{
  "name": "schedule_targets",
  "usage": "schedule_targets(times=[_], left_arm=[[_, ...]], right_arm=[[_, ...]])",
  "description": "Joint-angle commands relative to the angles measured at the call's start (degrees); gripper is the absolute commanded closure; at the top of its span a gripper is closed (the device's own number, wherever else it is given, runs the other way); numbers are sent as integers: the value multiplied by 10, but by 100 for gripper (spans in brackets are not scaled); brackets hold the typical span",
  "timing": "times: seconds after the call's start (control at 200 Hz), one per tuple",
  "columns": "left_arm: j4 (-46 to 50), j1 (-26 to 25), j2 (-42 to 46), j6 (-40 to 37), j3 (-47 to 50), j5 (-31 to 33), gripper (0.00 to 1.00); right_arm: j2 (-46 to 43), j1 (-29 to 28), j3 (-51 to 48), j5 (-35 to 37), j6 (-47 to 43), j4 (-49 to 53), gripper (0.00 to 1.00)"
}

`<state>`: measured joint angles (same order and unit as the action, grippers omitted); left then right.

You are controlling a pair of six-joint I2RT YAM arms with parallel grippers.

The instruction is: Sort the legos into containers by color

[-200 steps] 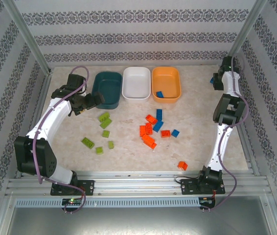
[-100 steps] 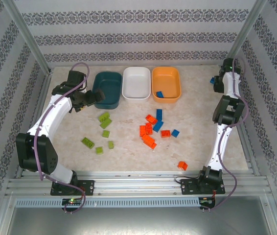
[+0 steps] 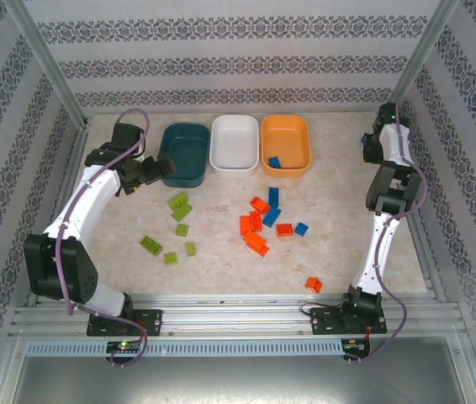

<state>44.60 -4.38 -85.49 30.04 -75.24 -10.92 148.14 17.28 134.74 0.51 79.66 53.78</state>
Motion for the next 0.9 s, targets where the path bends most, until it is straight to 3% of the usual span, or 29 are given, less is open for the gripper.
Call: schedule_targets(times=[0.0,0.19,0.335,0.49,0.749,0.899], left_arm=[[2,9,24,7,25,11,0],[-22,11,35,20,55,1,0],[-31,11,42,22,70,-11,0],[-25,12,52,22,85,-15,0],[3,11,35,14,71,-25,0],[35,12,13,9,38,-20,0]], right_arm=[[-73,-33,-77,-26,-32,31,100],[-194,-50,-212,-19,-33,-42,100],[-229,-43,-305,-23,-40,-238,100],[-177,-21,-252,-28,-50,-281,100],[-71,-4,-126,13,9,-282,100],[33,-1,48,16,39,-147,100]])
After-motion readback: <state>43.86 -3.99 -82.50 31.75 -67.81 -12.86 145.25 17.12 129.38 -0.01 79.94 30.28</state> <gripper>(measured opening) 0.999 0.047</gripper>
